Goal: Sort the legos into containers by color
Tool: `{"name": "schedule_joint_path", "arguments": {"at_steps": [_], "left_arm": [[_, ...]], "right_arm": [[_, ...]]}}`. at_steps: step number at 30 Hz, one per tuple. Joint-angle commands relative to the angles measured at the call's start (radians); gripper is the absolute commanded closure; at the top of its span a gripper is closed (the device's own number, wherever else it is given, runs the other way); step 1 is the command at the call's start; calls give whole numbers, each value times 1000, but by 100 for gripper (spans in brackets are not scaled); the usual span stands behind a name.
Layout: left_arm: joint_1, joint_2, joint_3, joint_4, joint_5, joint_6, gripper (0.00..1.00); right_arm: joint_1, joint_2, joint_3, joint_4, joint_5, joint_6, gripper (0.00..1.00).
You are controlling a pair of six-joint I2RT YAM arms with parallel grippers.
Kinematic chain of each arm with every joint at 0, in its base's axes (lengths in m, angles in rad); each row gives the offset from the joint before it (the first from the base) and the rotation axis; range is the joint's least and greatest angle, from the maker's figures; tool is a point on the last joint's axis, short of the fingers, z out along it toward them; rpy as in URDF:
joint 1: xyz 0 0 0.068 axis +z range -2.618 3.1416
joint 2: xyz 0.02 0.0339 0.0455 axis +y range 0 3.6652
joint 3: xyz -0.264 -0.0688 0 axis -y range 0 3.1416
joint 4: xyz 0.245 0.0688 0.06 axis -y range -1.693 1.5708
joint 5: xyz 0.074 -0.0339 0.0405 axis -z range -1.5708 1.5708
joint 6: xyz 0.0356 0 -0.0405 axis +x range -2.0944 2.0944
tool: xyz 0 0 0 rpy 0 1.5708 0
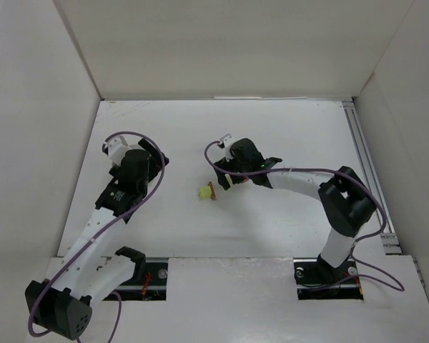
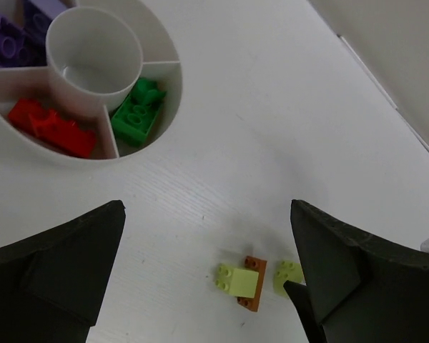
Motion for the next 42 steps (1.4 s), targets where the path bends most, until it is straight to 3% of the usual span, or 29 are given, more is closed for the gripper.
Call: {"name": "schedule_joint_path", "arguments": {"at_steps": [1,5,9,12,13,19,26,30,35,42], "left_arm": [[-4,-33,-20,-94,-73,-137,0],[-4,-76,-40,-105,-82,-180,0],[-4,-113,-50,-105,-91,-193,0],[-4,-139,-50,-105,-113,-216,0],[-4,-150,-50,-119,-122,-225,0],[-4,-170,-60,-157,-174,-269,0],[-4,-159,-60,-169,-186,-322,0],[-4,-104,-21,-296,-239,-439,0],[-4,-120,18,-401,-268,-605,0],[-4,-214,39,-507,-311,-743,0]], "right_arm": [[10,32,52,46,78,111,12],[19,65,61,46,103,153,17],[28,85,61,46,121,177,28],[37,104,73,46,130,177,44],[46,114,73,46,130,177,54],[66,125,114,37,121,157,79],[86,125,272,49,66,-65,85],[96,182,412,104,-93,-255,87],[106,335,654,193,-357,-314,87],[155,504,944,227,-429,-324,85]]}}
